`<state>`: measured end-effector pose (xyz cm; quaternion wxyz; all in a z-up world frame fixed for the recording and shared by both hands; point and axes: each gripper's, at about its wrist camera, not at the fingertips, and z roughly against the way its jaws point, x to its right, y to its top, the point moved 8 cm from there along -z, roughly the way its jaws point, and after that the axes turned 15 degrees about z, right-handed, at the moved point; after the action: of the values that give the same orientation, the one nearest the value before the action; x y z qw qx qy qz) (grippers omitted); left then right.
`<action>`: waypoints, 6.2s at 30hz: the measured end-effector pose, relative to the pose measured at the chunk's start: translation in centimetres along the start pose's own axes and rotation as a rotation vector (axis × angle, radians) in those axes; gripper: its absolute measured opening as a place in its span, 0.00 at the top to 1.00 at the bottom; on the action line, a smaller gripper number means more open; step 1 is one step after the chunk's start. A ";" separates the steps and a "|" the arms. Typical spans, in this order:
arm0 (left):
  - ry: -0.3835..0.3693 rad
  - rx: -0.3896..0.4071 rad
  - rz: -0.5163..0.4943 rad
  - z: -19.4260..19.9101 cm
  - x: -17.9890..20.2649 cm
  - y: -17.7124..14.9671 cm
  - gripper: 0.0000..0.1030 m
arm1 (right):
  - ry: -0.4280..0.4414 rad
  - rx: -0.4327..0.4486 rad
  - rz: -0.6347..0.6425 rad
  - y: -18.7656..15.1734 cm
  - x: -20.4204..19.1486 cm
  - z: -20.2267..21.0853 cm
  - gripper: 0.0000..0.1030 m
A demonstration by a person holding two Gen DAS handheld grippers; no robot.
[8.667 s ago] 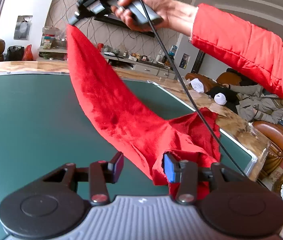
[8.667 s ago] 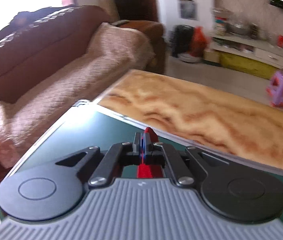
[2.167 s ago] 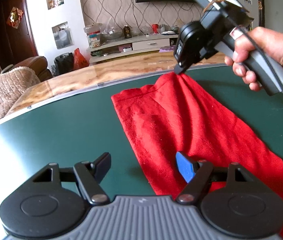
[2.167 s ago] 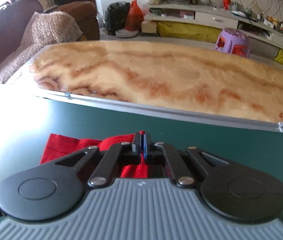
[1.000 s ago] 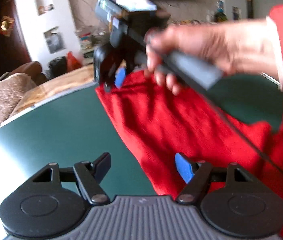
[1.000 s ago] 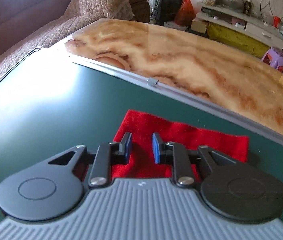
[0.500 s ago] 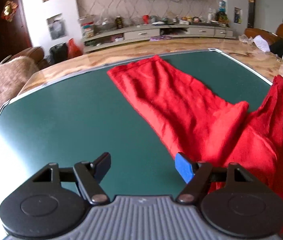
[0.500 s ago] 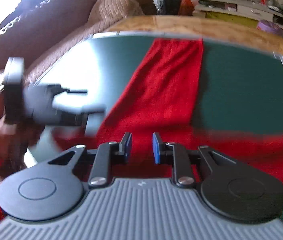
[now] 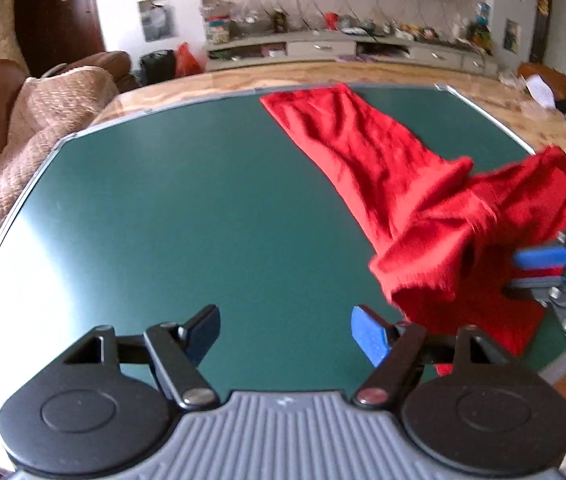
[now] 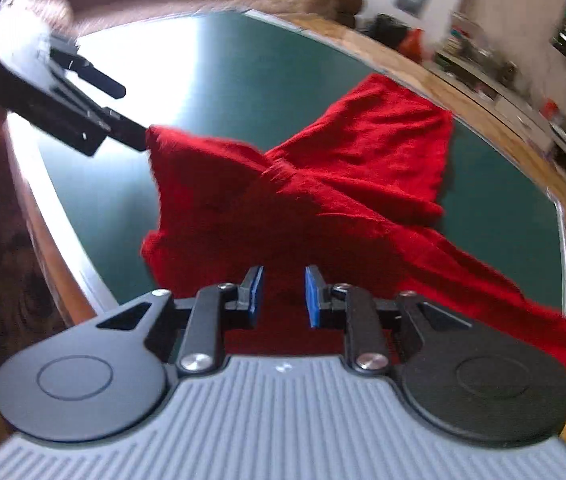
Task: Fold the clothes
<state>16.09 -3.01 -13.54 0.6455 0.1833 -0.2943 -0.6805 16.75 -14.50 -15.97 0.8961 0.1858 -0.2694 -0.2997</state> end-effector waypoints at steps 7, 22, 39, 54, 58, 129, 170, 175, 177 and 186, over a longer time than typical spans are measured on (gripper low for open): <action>-0.058 -0.035 -0.017 -0.6 1.3 -1.1 0.24 | 0.016 -0.017 0.145 0.4 -0.7 -2.0 0.74; -0.142 -0.057 -0.007 0.2 2.5 -1.9 0.34 | 0.084 0.015 -0.018 -0.3 0.6 0.6 0.98; -0.202 -0.078 -0.056 -1.8 4.9 -2.9 0.70 | 0.163 -0.074 -0.071 -3.7 -0.8 1.3 0.92; -0.234 -0.065 -0.079 0.4 4.6 -3.4 0.98 | 0.171 -0.087 -0.122 -4.8 -0.9 0.9 0.92; -0.235 -0.057 -0.031 0.1 4.6 -3.3 0.97 | 0.169 -0.091 -0.132 -5.1 -0.8 1.1 0.92; -0.103 -0.076 -0.037 -3.0 3.7 -2.0 0.45 | 0.250 0.033 -1.064 -11.7 3.8 0.4 0.97; -0.129 -0.083 -0.121 0.9 4.2 -2.9 0.40 | 0.183 0.066 -1.069 -12.5 4.1 1.5 0.93; -0.240 -0.155 -0.223 3.1 7.0 -5.3 0.40 | 0.269 0.034 -0.941 -9.6 1.2 0.4 0.78; -0.280 -0.175 -0.239 3.3 8.2 -6.1 0.40 | 0.274 0.038 -1.001 -10.2 1.8 0.1 0.74; -0.290 -0.171 -0.255 2.2 9.7 -7.4 0.57 | 0.219 0.066 -1.124 -12.5 3.5 0.5 0.73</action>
<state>8.05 -12.28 -15.28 0.5181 0.0638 -0.2999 -0.7985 13.33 -26.20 -20.44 0.6154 0.3585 -0.0440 -0.7006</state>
